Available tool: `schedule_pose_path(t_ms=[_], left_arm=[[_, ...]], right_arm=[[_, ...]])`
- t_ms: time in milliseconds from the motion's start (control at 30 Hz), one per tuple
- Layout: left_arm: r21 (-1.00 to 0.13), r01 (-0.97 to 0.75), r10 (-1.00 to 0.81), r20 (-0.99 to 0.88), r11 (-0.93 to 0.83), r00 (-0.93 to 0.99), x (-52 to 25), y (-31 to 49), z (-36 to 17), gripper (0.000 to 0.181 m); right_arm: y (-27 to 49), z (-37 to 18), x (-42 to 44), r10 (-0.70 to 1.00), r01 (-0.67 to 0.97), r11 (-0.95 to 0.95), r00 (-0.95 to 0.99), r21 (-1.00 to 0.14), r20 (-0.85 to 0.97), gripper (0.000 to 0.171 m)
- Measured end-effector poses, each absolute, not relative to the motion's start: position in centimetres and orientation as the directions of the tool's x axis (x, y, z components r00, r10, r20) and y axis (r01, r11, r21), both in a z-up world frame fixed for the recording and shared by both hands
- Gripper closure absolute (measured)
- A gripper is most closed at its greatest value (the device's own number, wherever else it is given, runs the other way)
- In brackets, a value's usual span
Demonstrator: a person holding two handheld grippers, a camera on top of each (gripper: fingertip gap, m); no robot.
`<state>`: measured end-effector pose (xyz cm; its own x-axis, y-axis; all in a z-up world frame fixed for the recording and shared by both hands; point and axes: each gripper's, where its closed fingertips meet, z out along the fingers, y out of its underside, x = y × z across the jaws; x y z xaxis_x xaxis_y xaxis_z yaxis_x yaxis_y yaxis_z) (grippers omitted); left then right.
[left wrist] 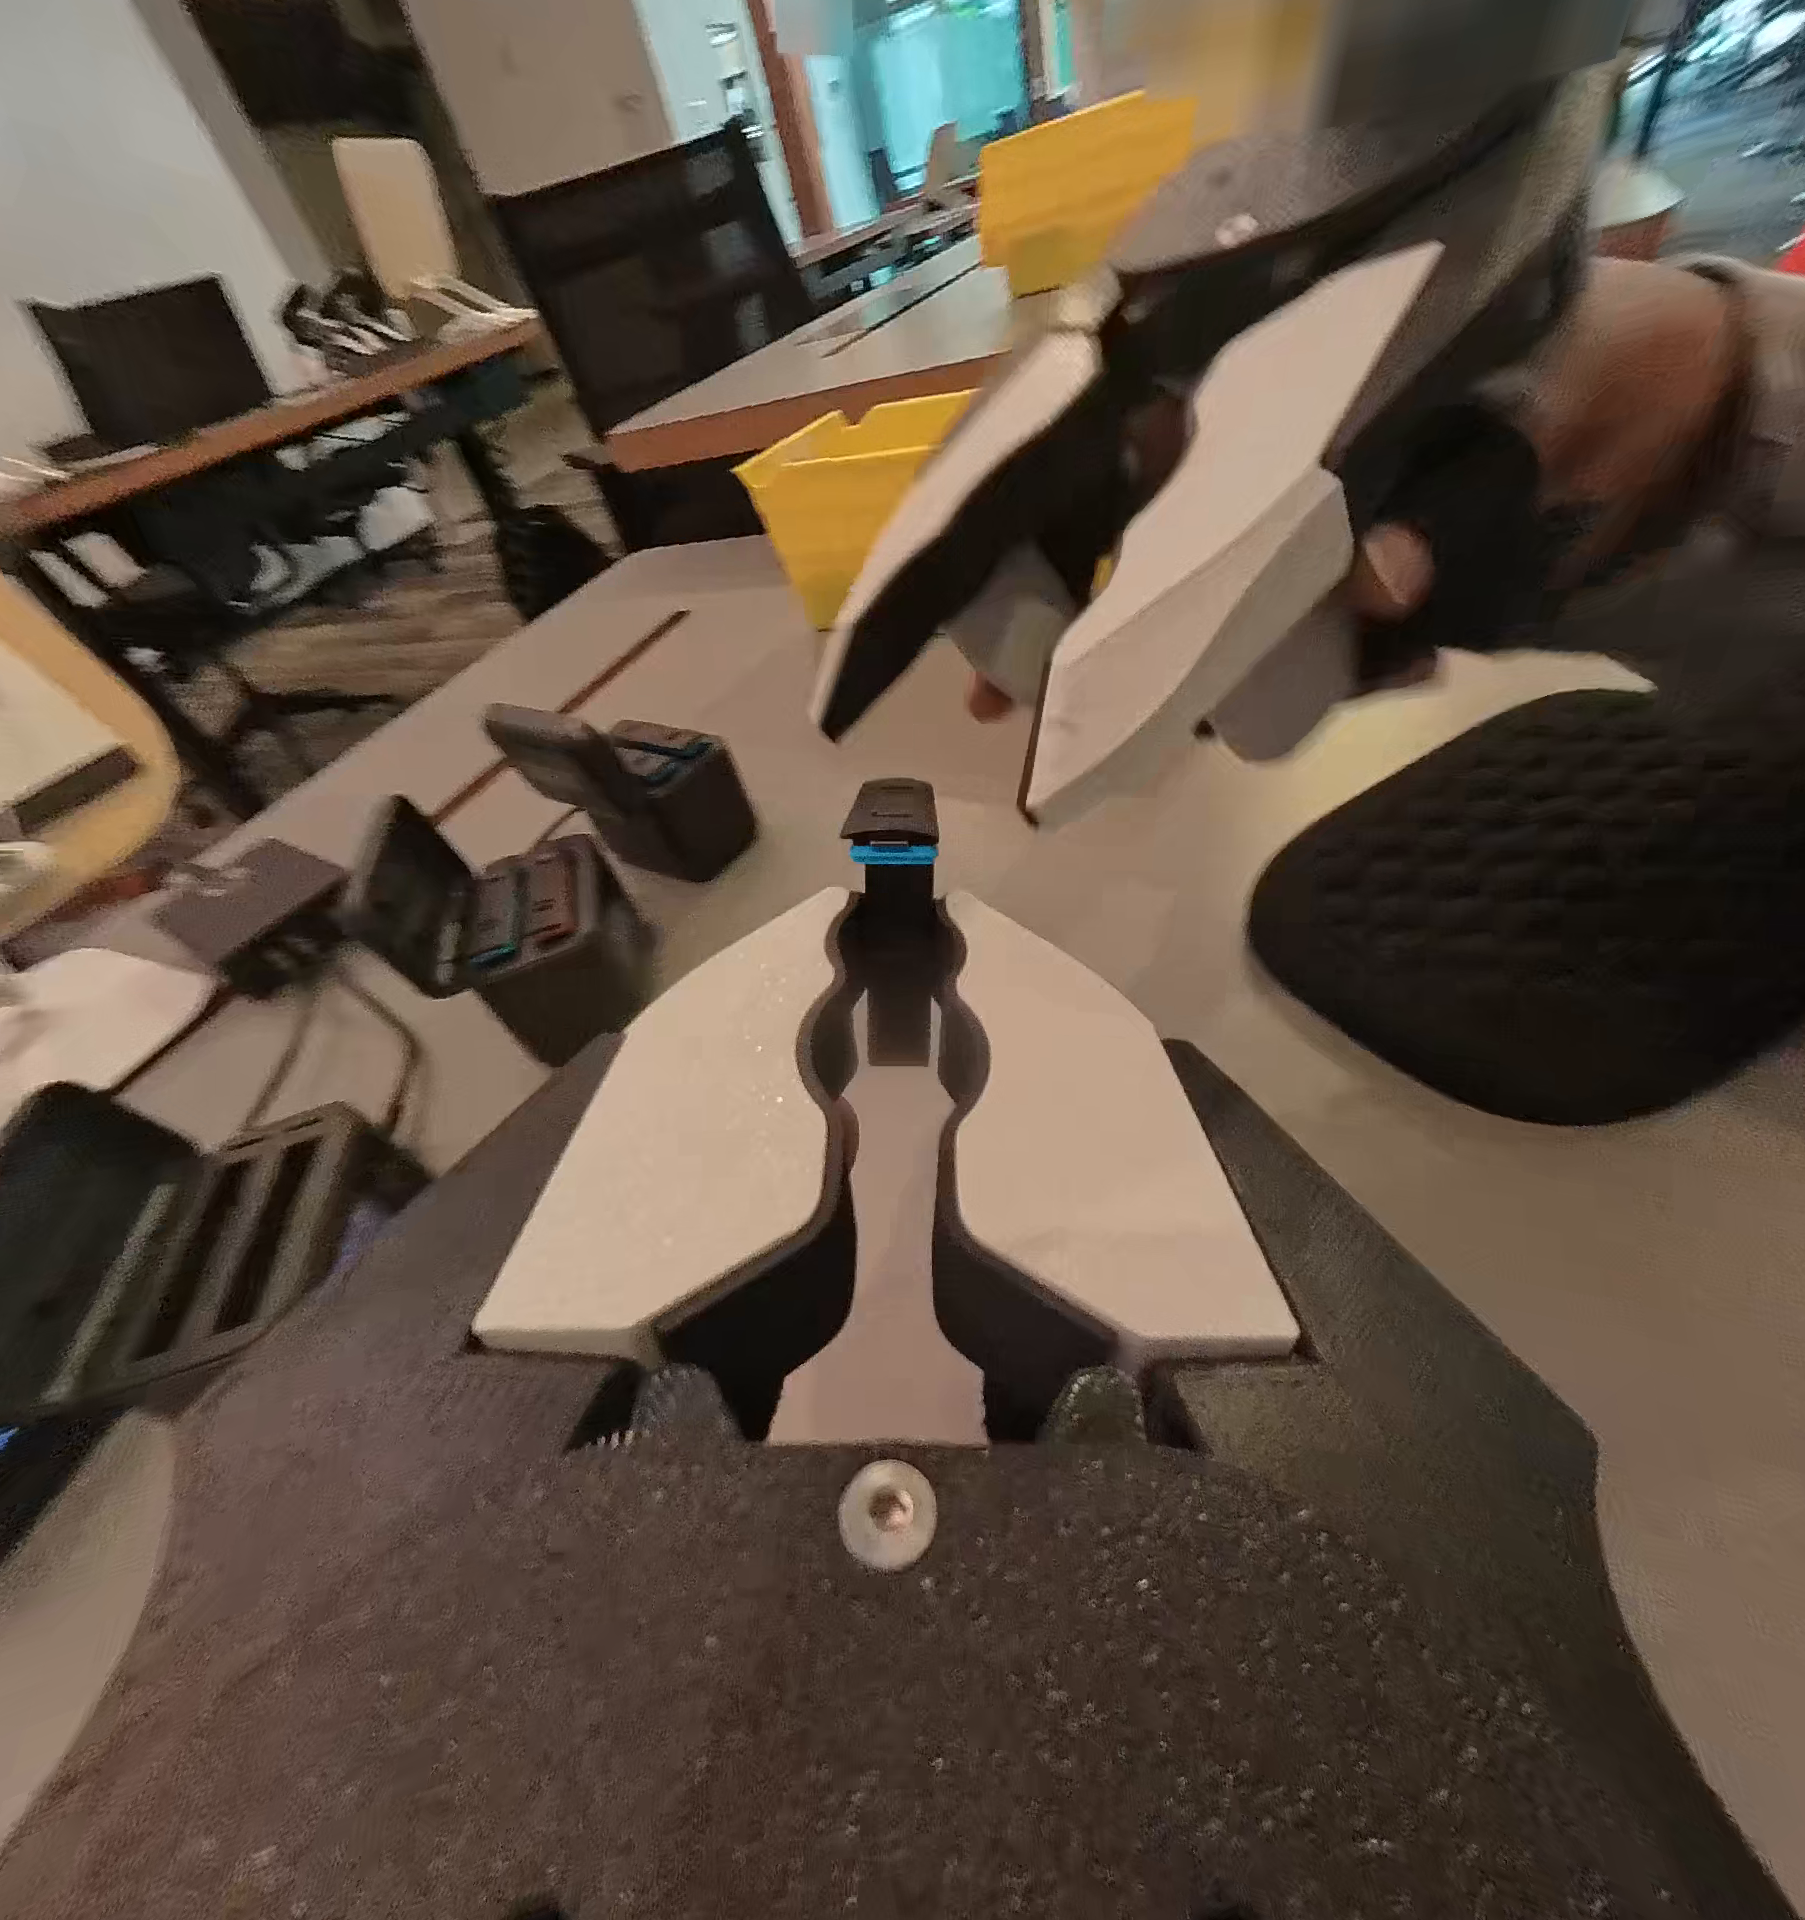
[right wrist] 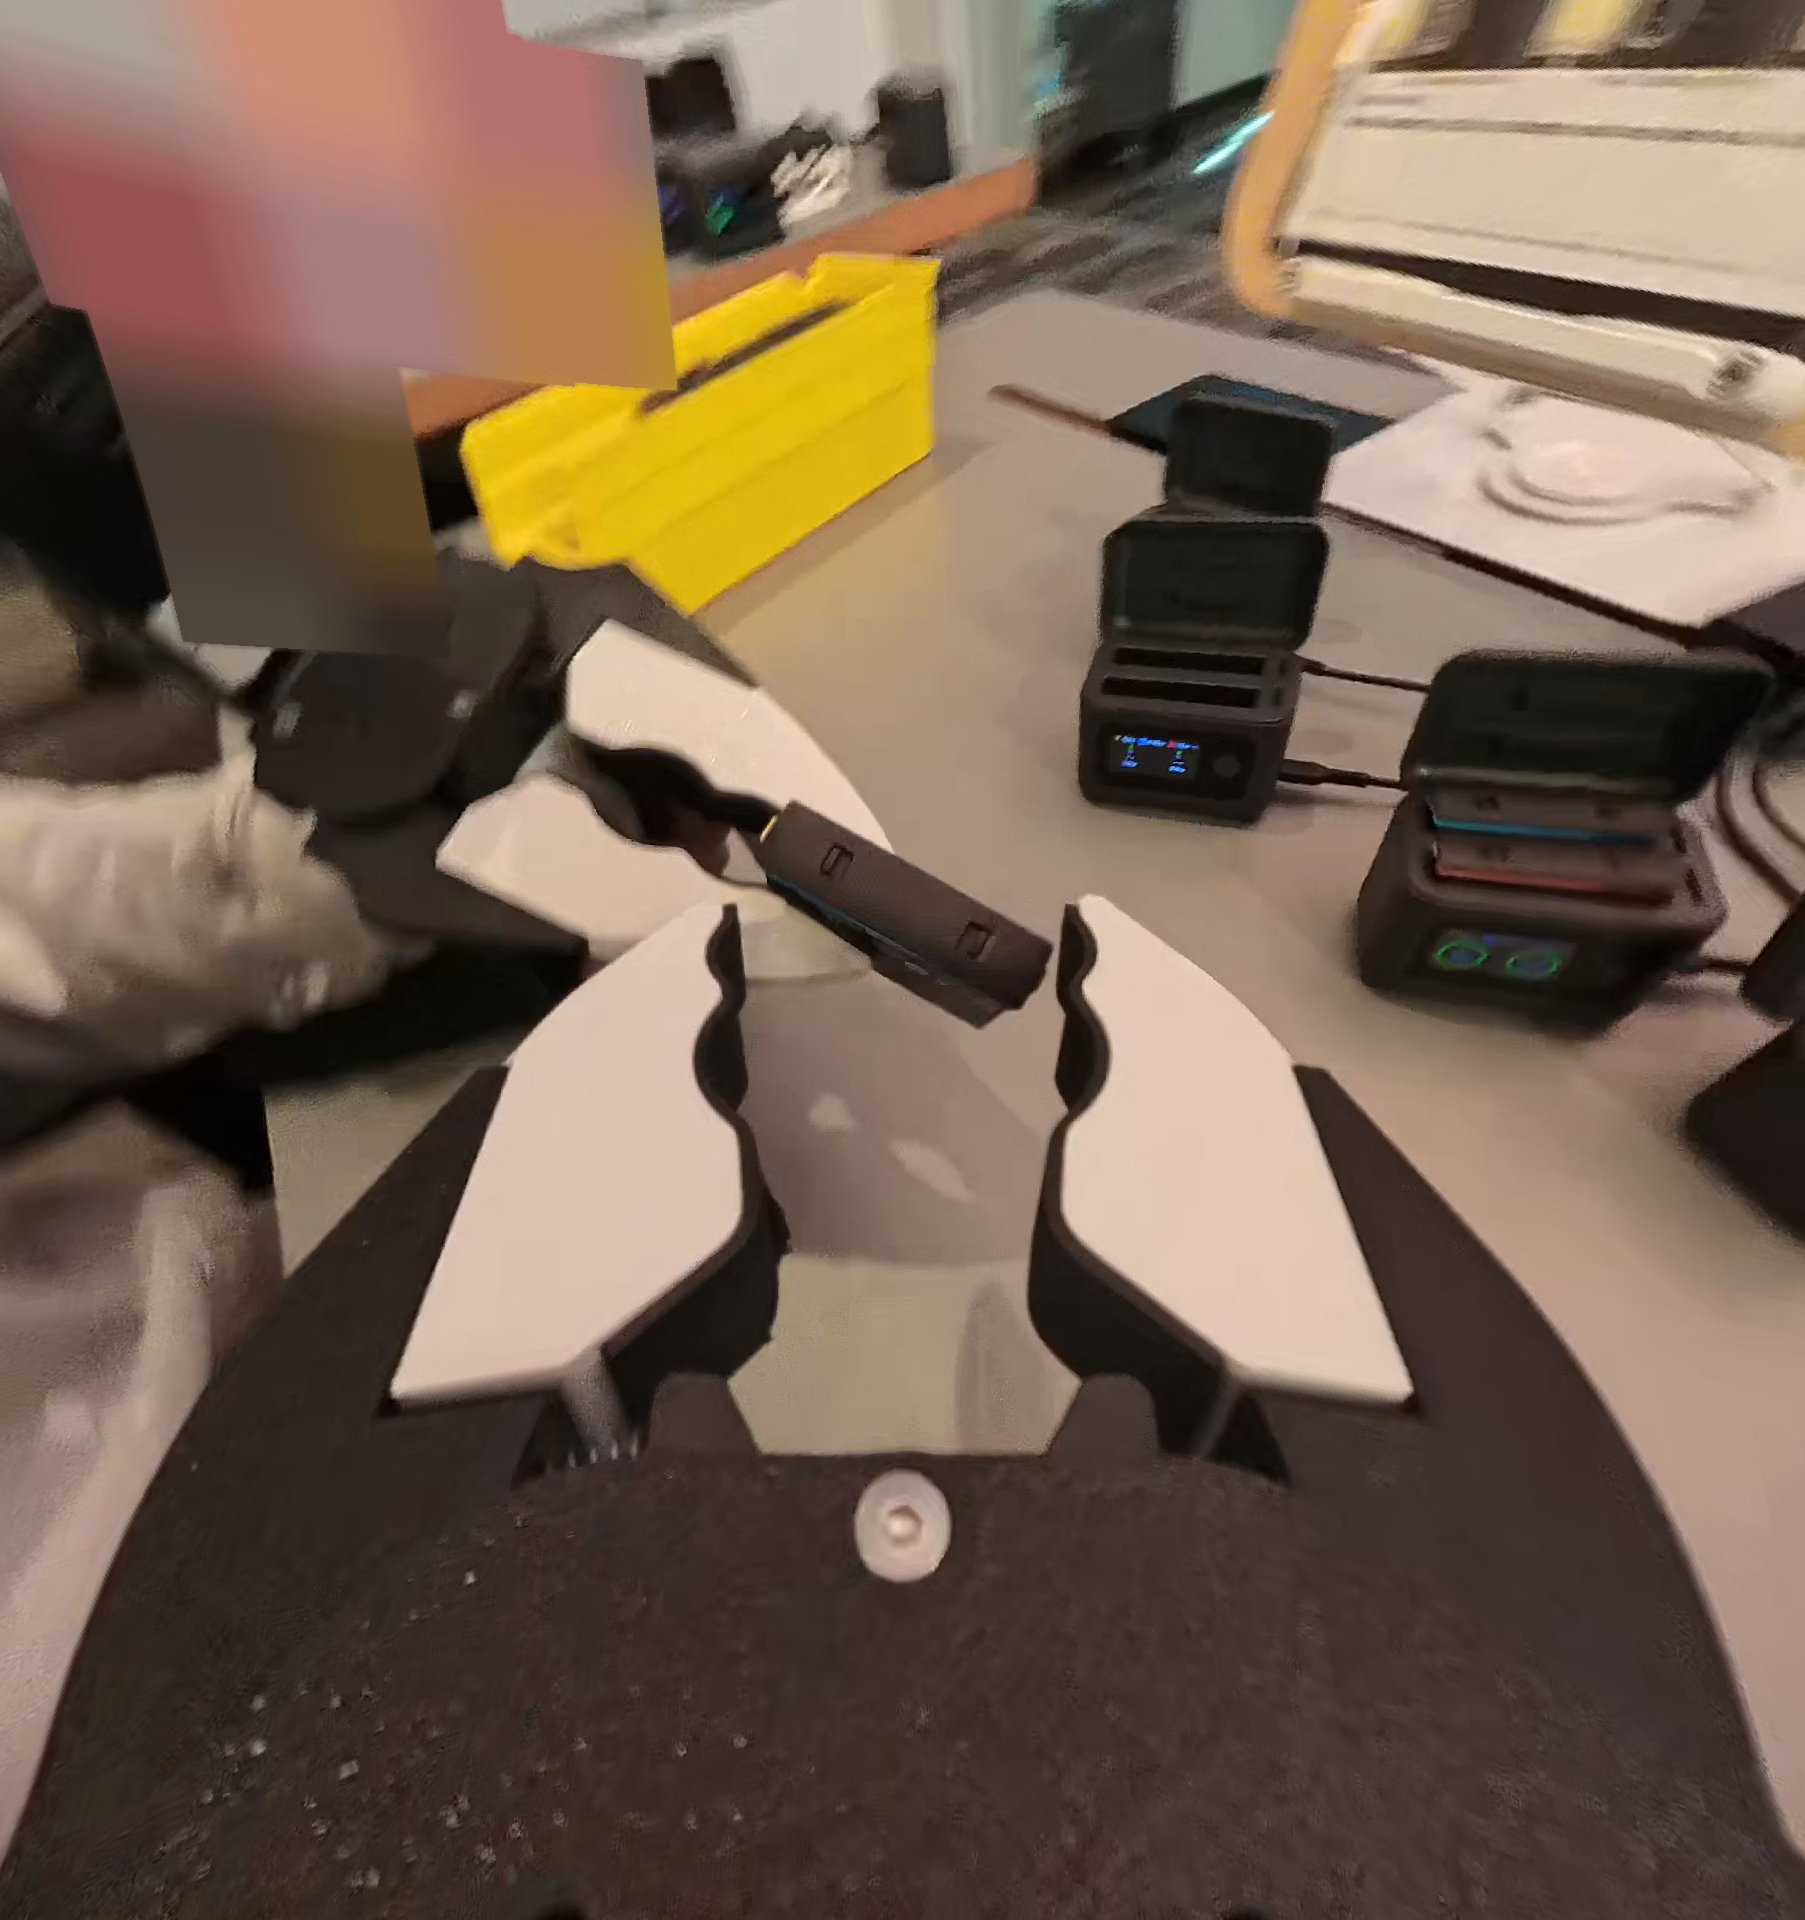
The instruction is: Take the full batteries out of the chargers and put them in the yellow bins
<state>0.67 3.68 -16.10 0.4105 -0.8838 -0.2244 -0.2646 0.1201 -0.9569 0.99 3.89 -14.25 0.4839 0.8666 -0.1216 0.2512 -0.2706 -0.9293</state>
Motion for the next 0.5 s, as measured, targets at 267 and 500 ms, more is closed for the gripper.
schedule_pose_path(t_ms=[267, 500], left_arm=[[-0.976, -0.195, -0.955, -0.144, 0.094, 0.259, 3.1, 0.7, -16.1, 0.170], [-0.983, -0.168, -0.963, -0.111, 0.070, 0.247, 3.7, 0.2, -16.3, 0.170]], right_arm=[[1.5, -15.0, 3.4, 0.983, 0.745, 0.116, 0.007, -0.657, 0.183, 0.120], [0.4, -15.7, 3.4, 0.963, 0.767, 0.246, -0.122, -0.592, 0.241, 0.157]])
